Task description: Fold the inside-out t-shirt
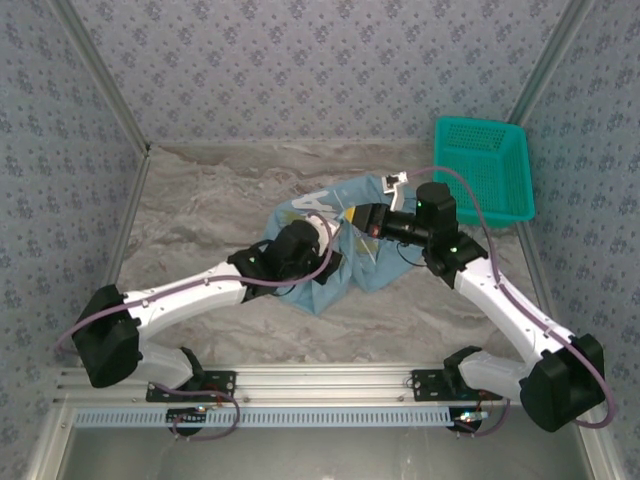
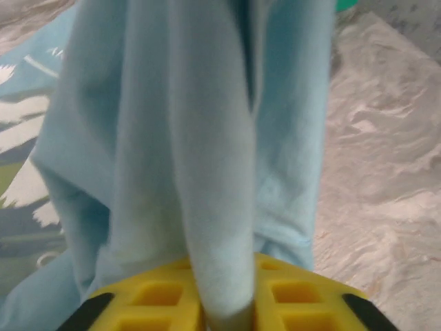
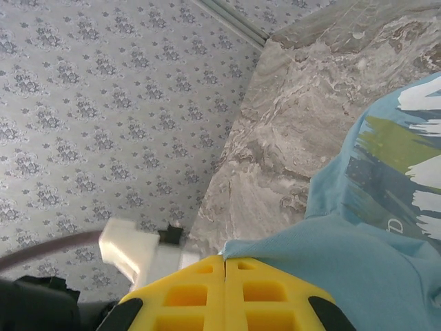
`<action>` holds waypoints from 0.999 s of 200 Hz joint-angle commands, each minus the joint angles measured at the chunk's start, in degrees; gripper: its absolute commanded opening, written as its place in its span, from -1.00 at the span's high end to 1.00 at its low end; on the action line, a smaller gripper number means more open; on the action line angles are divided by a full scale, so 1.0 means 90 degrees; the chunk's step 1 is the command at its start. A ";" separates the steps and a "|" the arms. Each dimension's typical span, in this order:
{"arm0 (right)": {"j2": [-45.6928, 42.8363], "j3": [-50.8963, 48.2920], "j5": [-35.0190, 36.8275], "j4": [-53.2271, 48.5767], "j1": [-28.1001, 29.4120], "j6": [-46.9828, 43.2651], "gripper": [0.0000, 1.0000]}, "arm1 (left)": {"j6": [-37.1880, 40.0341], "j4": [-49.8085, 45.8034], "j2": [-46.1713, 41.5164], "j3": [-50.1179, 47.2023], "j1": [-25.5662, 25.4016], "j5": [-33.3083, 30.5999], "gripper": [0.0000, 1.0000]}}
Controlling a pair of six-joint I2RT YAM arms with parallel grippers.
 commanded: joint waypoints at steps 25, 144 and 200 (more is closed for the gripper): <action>-0.0387 0.0054 0.0526 -0.0750 -0.0389 -0.0634 1.00 | 0.0077 0.1856 -0.0858 -0.0898 0.0685 0.3501 1.00; -0.0653 0.0630 0.1578 -0.3435 -0.0219 -0.3244 0.29 | 0.0288 0.2117 -0.1513 -0.1213 0.1450 0.5027 1.00; -0.1618 -0.1079 -0.1085 -0.1007 0.0195 -0.2740 0.22 | 0.0055 0.2087 -0.1425 -0.1137 0.1529 0.4769 1.00</action>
